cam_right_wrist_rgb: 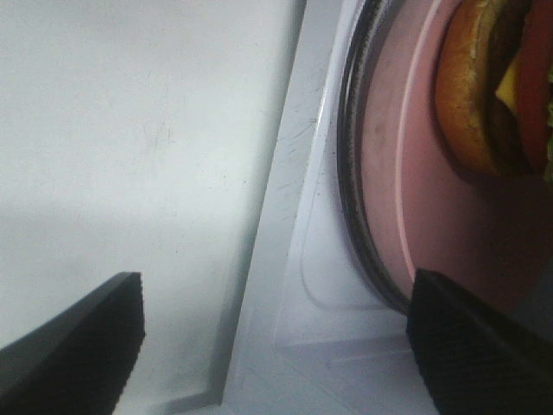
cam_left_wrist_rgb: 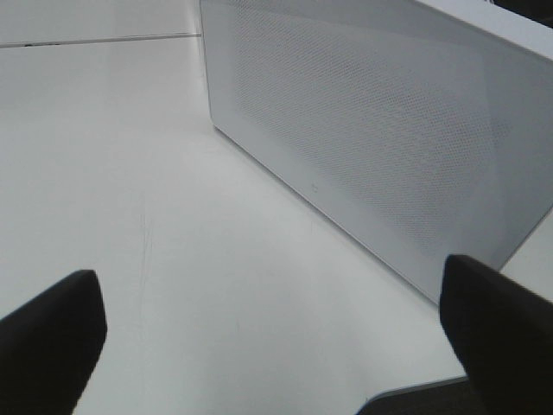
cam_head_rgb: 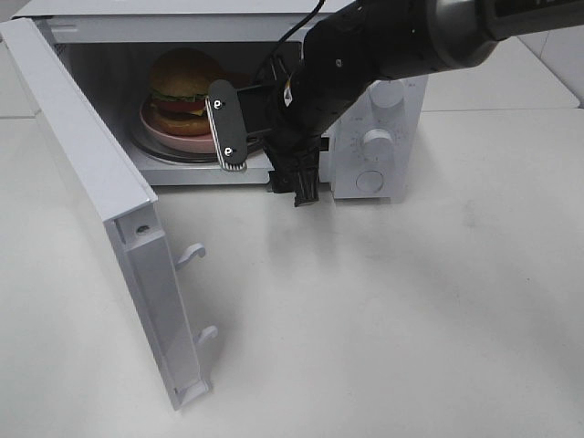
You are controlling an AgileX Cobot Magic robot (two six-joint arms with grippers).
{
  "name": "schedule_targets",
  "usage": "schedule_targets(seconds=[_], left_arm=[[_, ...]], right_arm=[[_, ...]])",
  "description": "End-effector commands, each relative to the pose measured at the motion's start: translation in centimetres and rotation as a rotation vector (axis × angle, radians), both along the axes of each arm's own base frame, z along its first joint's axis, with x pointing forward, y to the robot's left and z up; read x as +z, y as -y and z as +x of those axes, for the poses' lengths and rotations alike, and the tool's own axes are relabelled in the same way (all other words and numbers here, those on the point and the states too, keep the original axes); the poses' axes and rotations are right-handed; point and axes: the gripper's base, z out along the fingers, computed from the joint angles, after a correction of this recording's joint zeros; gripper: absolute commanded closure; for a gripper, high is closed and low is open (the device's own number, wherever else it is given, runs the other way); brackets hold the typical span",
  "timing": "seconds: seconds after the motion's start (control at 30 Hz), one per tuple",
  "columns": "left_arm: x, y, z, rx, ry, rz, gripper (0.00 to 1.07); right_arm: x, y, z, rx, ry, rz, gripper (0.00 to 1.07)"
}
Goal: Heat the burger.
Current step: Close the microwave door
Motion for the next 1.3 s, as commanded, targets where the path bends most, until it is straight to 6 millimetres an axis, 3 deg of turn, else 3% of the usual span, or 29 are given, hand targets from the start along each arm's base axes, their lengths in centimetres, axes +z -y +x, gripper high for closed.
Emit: schedule_targets(seconds=[0.03,0.3,0.57,0.87,1.3], left_arm=[[0.0,0.0,0.0,0.004,-0.001,-0.007,0.09],[0.0,0.0,0.0,0.004,-0.001,-0.007,0.09],[0.0,0.0,0.0,0.004,-0.001,-0.007,0.09],[0.0,0.0,0.0,0.004,-0.001,-0.007,0.09],[0.0,0.0,0.0,0.004,-0.001,-0.007,0.09]], right_arm=[[0.8,0.4,-0.3,-0.018,0.008,0.019,0.24],[2.4,2.4,-2.6,-0.059,-0.006,-0.001,0.26],[4.6,4.7,-4.8,-0.220,-0.047,0.011,0.29],[7.3,8.0,-8.7,-0.515,-0.112,0.150,0.31],[8.7,12.1,-13.6,-1.017,-0.238,0.309,0.31]])
